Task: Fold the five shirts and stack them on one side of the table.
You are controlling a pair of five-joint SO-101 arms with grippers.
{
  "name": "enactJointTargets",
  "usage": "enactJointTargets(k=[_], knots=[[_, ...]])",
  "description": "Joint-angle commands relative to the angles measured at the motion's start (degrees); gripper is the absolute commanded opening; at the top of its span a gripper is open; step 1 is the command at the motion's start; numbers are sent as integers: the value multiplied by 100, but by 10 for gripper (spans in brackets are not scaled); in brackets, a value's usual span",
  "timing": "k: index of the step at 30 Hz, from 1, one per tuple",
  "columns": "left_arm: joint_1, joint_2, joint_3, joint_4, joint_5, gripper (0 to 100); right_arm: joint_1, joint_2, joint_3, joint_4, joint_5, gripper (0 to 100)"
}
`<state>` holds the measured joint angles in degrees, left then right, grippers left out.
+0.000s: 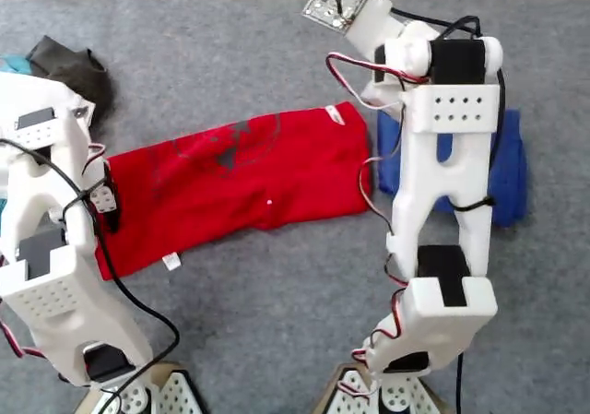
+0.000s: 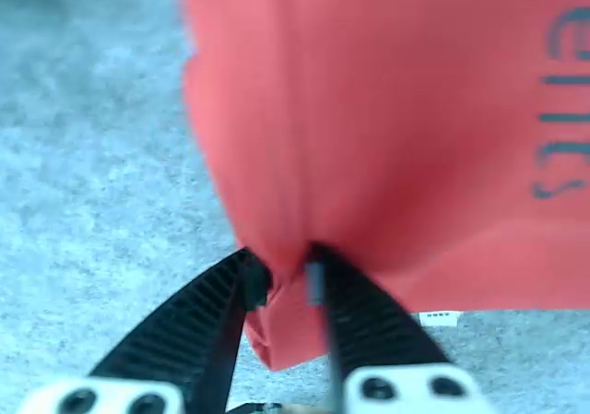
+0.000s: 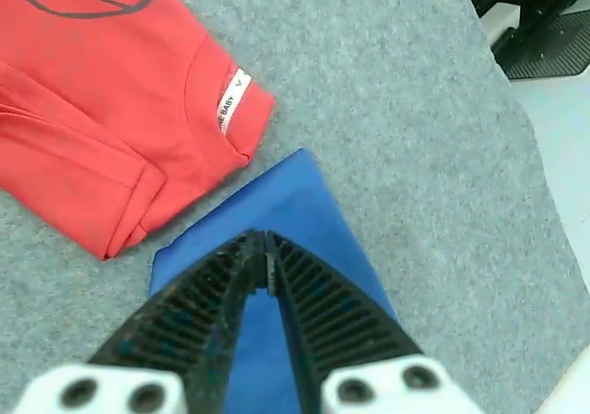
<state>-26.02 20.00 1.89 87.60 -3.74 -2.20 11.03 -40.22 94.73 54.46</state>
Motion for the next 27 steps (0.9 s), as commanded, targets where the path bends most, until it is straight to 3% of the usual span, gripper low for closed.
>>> enactJointTargets(k=[1,9,19,23,27], knots=[[-127,-360,-136,18,132,228,-325,-22,66,35,44,15],[-259,-308,-1086,-18,105,251,-1459,-13,22,-123,527,15],[-409,-299,-840,-114,-114,249,-1459,-13,31,510,53,15],[-426,-308,-286,-844,-79,249,-1451,-13,31,589,-281,15],[-426,-308,110,-1073,-97,249,-1468,-13,31,589,-475,15]])
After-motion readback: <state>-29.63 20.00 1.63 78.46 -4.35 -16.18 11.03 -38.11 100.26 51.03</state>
